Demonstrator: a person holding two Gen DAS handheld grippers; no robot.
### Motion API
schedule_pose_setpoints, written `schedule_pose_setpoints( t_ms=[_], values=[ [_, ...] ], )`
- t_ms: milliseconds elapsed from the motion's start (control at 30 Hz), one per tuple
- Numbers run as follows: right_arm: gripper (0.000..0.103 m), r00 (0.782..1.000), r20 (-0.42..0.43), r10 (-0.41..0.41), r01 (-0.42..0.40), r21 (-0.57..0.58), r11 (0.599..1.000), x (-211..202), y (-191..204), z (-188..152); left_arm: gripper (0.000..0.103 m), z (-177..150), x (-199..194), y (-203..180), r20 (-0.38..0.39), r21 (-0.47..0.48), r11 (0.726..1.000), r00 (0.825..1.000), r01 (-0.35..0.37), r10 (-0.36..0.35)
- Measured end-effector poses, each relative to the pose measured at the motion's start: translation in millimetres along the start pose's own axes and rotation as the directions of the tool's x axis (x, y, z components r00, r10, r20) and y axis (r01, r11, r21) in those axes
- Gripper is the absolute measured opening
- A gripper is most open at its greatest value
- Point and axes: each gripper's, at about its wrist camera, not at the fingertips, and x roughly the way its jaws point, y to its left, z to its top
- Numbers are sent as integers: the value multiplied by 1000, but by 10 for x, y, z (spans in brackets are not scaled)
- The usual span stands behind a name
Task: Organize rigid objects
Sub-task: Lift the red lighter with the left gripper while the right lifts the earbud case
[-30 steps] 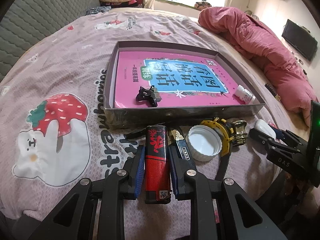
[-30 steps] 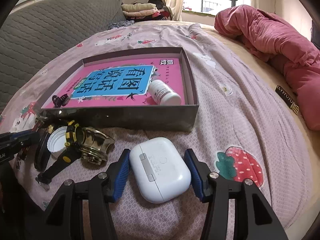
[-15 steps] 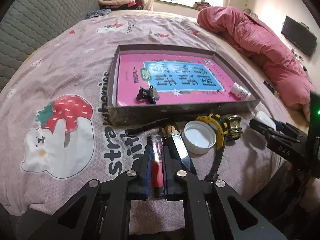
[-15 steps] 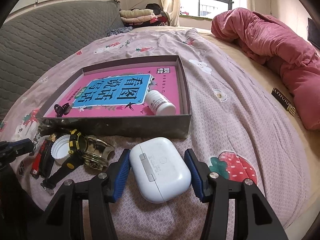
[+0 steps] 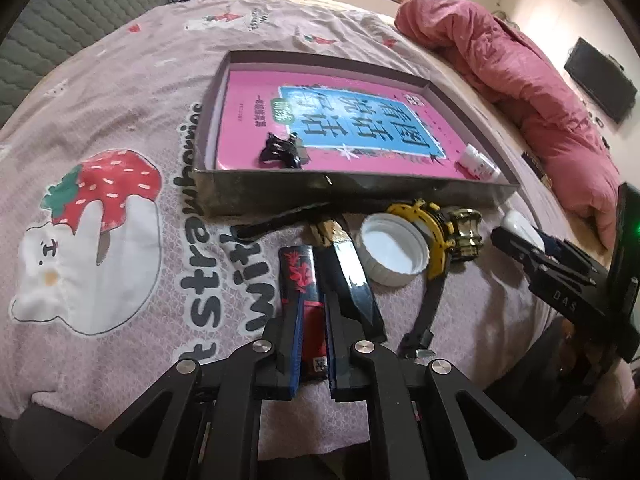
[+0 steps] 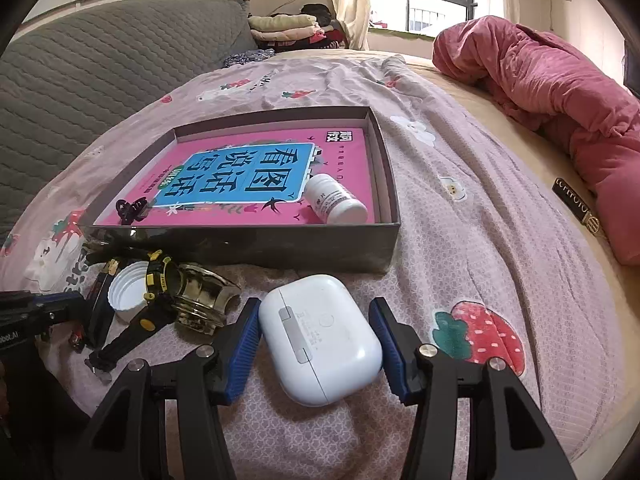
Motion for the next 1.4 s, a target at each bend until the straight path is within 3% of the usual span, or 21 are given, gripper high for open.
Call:
schedule_pose_setpoints(
  t_ms=[333, 433, 733, 867, 1067, 1400],
  values=[
    [54, 1000, -16, 13, -13, 17, 1000, 38, -24, -6, 14, -8, 36, -87, -6, 36, 998, 999, -42, 43],
    [54, 1000, -13, 16, -16, 13, 1000, 36, -13, -5, 50, -16, 114, -55, -51, 27, 994, 993, -109, 111],
    [54, 1000, -14, 17, -16, 18, 1000, 60, -8, -12, 46, 20, 221, -107, -43, 56, 990, 991, -127, 130],
    [54, 1000, -9, 14, -14, 21, 1000, 52, -21, -3, 25, 26, 223, -111, -24, 64, 988, 989, -142, 144],
    [54, 1000, -3, 10, -10, 37, 999, 27, -50, -8, 23, 28, 53, -48, -1, 37, 995, 995, -95, 95],
    [54, 999, 31, 20, -21, 29, 999, -102, -24, 13, 23, 34, -310, -98, 130, 57, 996, 990, -66, 58]
  ],
)
